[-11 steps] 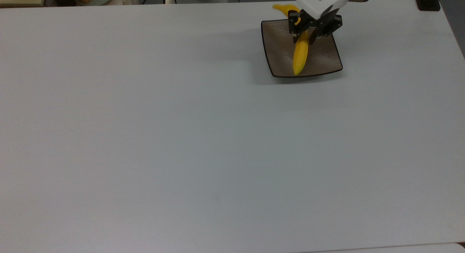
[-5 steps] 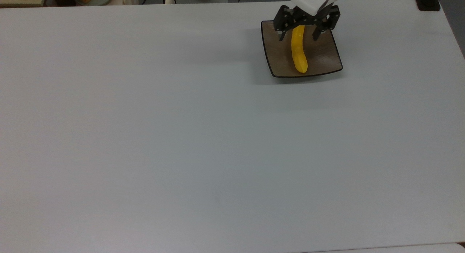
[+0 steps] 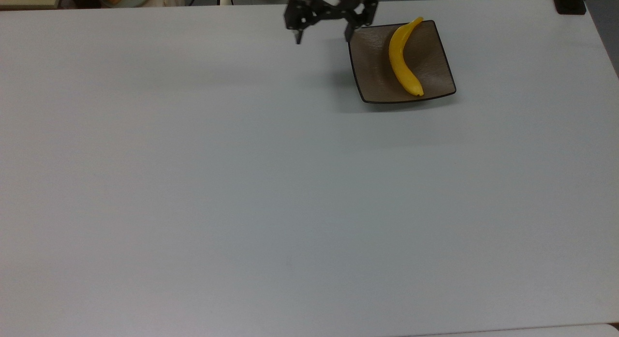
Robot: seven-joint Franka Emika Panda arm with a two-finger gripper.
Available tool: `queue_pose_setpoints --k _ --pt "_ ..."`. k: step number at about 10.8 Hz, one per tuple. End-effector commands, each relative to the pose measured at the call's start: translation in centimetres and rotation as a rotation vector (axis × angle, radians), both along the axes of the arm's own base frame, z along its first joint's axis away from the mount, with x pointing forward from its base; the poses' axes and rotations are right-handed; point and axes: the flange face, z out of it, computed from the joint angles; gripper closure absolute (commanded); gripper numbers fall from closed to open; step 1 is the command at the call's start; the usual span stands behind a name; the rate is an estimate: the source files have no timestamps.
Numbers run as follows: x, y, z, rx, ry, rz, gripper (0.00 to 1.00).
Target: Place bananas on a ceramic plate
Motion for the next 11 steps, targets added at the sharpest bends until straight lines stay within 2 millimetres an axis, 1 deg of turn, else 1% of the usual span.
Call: queue_pose_setpoints --k 1,2,4,5,9,10,11 --pt "0.6 -5.9 2.2 0.105 0.007 -0.083 0.0" --pt "0.7 -7.8 3.1 0.144 0.0 -0.095 0.0" --pt "1.3 -10.1 3.8 0.158 -0.016 -0.145 0.0" --pt "1.5 -11.0 3.8 0.163 -0.016 -0.166 0.0" --pt "2.3 -11.6 3.1 0.17 -0.051 -0.205 0.0" --pt "2.4 -12.2 3.4 0.171 -0.058 -0.216 0.0" --pt "2.5 -12.5 3.2 0.173 -0.058 -0.221 0.0"
